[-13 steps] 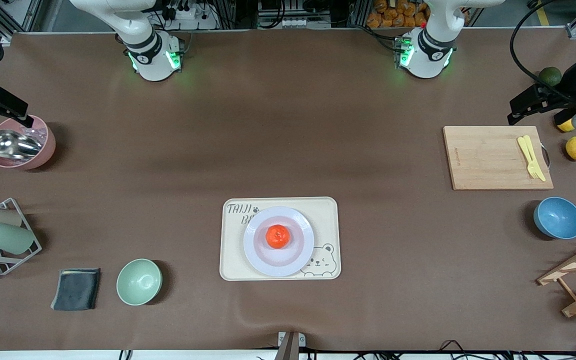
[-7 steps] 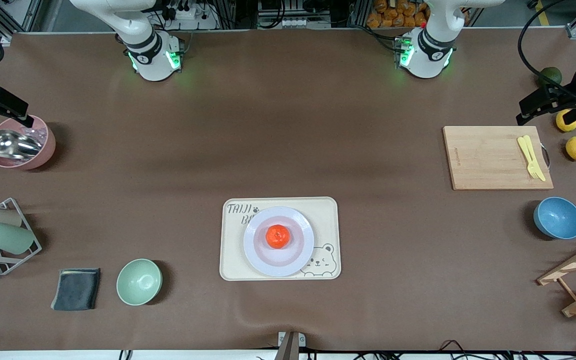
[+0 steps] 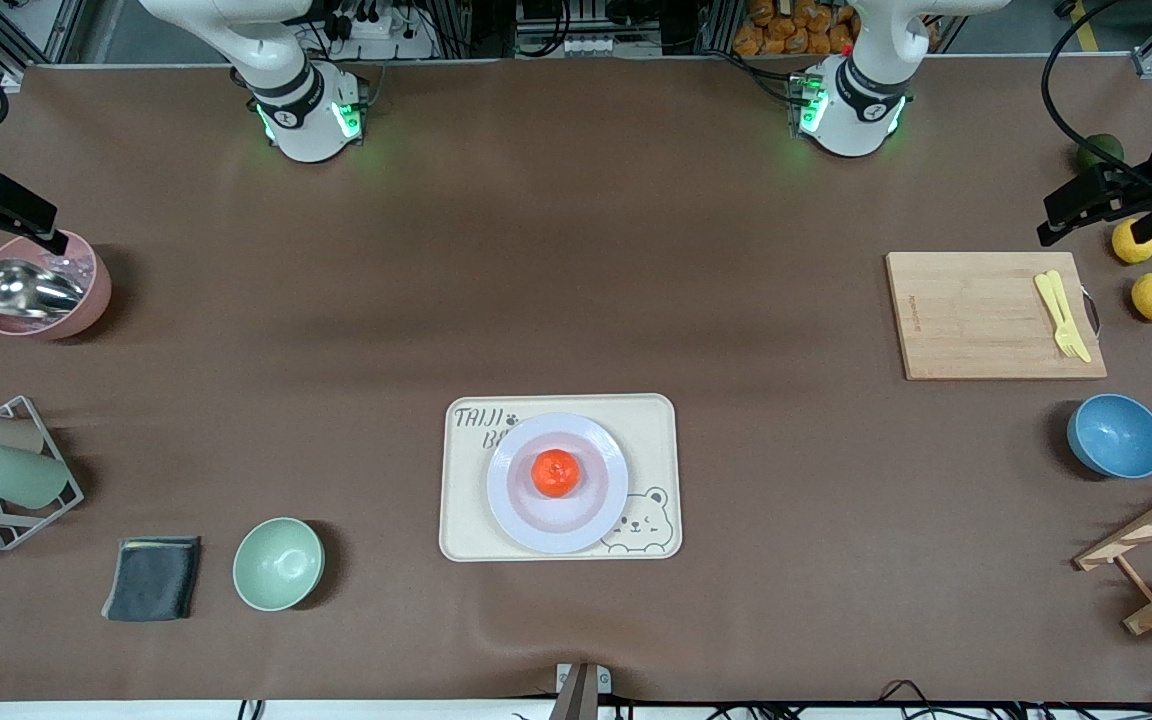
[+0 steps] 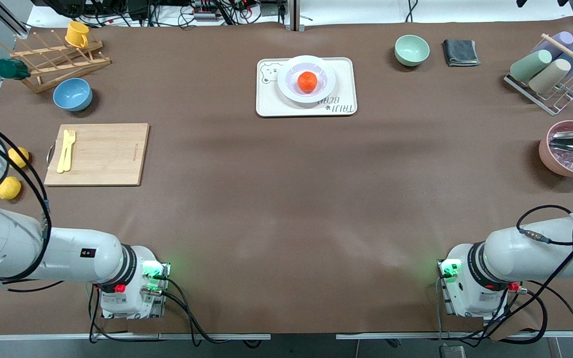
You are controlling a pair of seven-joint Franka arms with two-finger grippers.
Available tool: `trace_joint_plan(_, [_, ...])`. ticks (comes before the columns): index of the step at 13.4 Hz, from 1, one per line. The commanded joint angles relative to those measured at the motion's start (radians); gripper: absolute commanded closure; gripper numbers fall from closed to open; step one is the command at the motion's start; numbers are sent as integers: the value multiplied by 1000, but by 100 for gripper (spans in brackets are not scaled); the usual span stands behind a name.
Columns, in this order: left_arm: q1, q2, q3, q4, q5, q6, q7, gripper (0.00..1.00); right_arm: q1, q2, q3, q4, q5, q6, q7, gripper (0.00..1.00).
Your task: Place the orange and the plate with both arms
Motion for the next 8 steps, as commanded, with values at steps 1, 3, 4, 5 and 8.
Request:
trace_joint_plan(1, [-12,-7,5,11,30,-28,13,0,-18,-14,12,-8,-6,-7,-13,0])
trace_joint_plan(3, [-16,-7,2,11,59,-37,13,0,-18,-14,12,-8,-6,-7,-13,0])
trace_joint_plan(4, [-18,-7,0,11,62,-39,13,0,-18,-14,12,-8,-6,-7,-13,0])
trace_joint_plan(5, [-18,-7,-3,11,62,-39,13,0,-18,-12,12,-8,-6,-6,-13,0])
trace_joint_plan(8, [-19,-10,-3,11,62,-40,11,0,-18,-12,12,-8,-6,-6,-13,0])
